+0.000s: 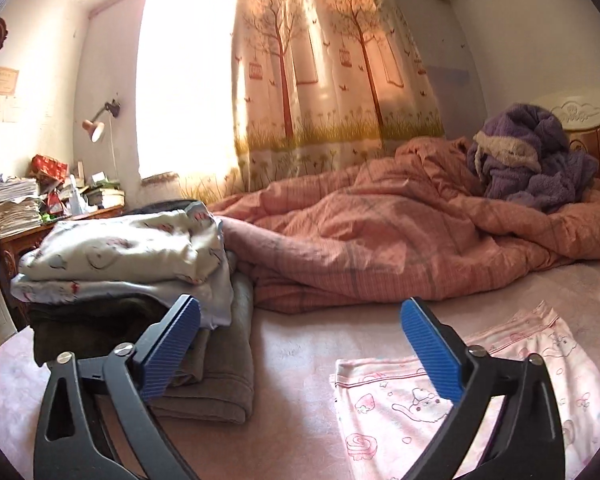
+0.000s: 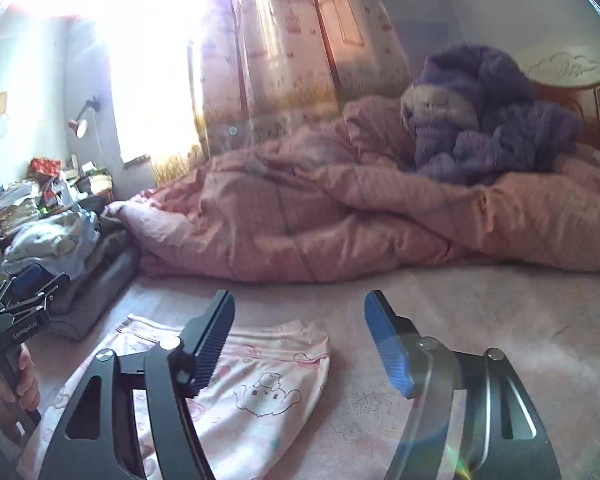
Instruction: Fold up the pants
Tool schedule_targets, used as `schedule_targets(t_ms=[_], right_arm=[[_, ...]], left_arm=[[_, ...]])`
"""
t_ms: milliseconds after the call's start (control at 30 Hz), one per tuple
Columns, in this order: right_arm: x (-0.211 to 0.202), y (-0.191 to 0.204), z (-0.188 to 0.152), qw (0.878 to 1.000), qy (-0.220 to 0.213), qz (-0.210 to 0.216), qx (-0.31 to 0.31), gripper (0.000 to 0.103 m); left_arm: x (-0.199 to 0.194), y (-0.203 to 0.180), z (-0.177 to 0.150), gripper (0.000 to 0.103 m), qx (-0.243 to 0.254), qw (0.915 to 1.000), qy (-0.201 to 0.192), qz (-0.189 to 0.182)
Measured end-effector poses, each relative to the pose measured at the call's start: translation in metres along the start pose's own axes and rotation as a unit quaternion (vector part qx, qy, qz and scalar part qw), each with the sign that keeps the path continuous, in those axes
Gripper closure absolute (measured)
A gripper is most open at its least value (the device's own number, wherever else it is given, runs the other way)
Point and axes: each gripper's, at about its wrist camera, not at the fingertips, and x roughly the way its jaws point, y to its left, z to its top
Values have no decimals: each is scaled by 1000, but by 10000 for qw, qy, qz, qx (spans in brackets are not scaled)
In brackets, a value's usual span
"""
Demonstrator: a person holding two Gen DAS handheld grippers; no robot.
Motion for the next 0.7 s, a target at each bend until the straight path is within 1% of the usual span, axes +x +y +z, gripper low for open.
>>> schedule_targets(t_ms=[33, 100, 167, 200, 233, 267, 333, 400, 467, 500, 567, 600, 633, 700], right_arm=[[-17, 2, 3, 9997, -253, 7, 0, 16], [-49, 9, 8, 9981, -607, 49, -43, 16], [-79, 15, 12, 9962, -860, 108, -71, 15], [-94, 18, 14, 9951, -972, 162, -59, 10], [-123, 24, 16, 9931, -1155, 192, -61, 6], [-123, 24, 16, 9931, -1155, 192, -61, 5], [-148, 31, 18, 9913, -1301, 195, -103, 1], [-167, 38, 21, 9911, -1317, 59, -188, 1], [-191, 45, 17, 9907, -1350, 44, -188, 1], [-191, 45, 17, 9907, -1350, 44, -188, 1], [-204, 46, 11, 9905, -1375, -48, -45, 1], [-212, 44, 3, 9901, -1372, -257, 137, 1], [-212, 44, 3, 9901, -1372, -257, 137, 1], [-211, 41, -3, 9904, -1264, -531, 165, 1]], left_arm=[[-10, 1, 3, 0, -17, 9999, -115, 32], [-34, 5, 10, 0, -57, 9994, -300, 151], [-63, 9, 20, 0, -171, 9977, -616, 243], [-79, 11, 25, 0, -211, 9963, -782, 282], [-93, 13, 31, 0, -230, 9950, -928, 275], [-107, 14, 37, 0, -234, 9941, -1033, 225], [-132, 17, 49, 0, -241, 9932, -1123, 179], [-154, 21, 58, 0, -299, 9931, -1125, 114], [-176, 24, 59, 0, -355, 9914, -1260, 26], [-186, 25, 57, 0, -326, 9899, -1381, 28], [-199, 23, 49, 0, -184, 9884, -1505, 130], [-201, 23, 46, 0, -142, 9886, -1482, 205], [-202, 24, 42, 0, -115, 9896, -1417, 209], [-201, 24, 34, 0, -72, 9919, -1264, 129]])
